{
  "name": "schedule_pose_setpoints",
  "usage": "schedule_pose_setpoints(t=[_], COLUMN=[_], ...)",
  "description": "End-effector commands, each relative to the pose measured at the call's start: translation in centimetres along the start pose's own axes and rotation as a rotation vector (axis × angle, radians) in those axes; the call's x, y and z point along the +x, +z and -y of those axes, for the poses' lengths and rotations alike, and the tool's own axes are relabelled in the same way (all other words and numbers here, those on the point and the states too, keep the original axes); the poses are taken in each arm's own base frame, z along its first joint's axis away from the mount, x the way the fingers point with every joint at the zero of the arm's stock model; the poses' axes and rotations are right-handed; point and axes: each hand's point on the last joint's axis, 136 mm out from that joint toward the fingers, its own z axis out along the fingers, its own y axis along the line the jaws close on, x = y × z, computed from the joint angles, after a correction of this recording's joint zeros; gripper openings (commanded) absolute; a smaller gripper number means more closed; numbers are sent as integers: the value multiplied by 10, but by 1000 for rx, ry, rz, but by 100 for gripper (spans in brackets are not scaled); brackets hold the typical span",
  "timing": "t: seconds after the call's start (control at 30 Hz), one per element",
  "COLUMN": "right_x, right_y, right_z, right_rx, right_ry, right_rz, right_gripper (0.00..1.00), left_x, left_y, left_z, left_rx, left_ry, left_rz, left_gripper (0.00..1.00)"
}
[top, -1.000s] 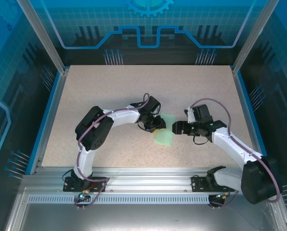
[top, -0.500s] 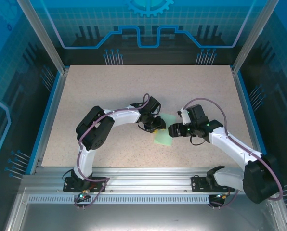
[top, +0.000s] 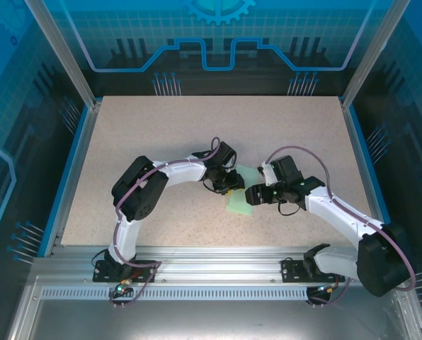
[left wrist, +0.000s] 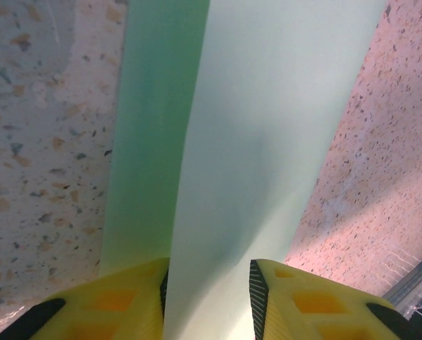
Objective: Fold a paper plane with a square sheet of paper (pick it up from the middle)
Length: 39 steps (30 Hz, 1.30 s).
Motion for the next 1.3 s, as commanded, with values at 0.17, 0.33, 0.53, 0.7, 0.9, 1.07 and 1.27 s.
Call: schedule_pose_setpoints(t=[0.17, 0.33, 0.53, 0.7, 0.9, 1.07, 1.27], right_x=[4, 6, 9, 13, 18, 18, 17], right_y=[0, 2, 5, 8, 9, 11, 13], right_z=[-4, -8, -8, -9, -12, -16, -15], right_rx=[8, 9, 29, 34, 33, 30, 43], right_ry=[-40, -81, -98, -112, -157, -185, -185], right_rz=[-21, -27, -26, -37, -34, -31, -43], right_gripper=[74, 72, 67, 65, 65, 65, 65], left_x=[-1, -2, -3, -7, -11, -14, -16], left_y=[6, 8, 7, 6, 2, 2, 2], left_z=[-5, -4, -2, 0, 3, 2, 1], left_rx=[-15, -11, -9, 8, 17, 23, 33], left_ry=[-22, -28, -23, -28, -23, -25, -25], left_rz=[-14, -16, -16, -15, -16, -18, -27], left_gripper=[36, 35, 35, 36, 36, 37, 37])
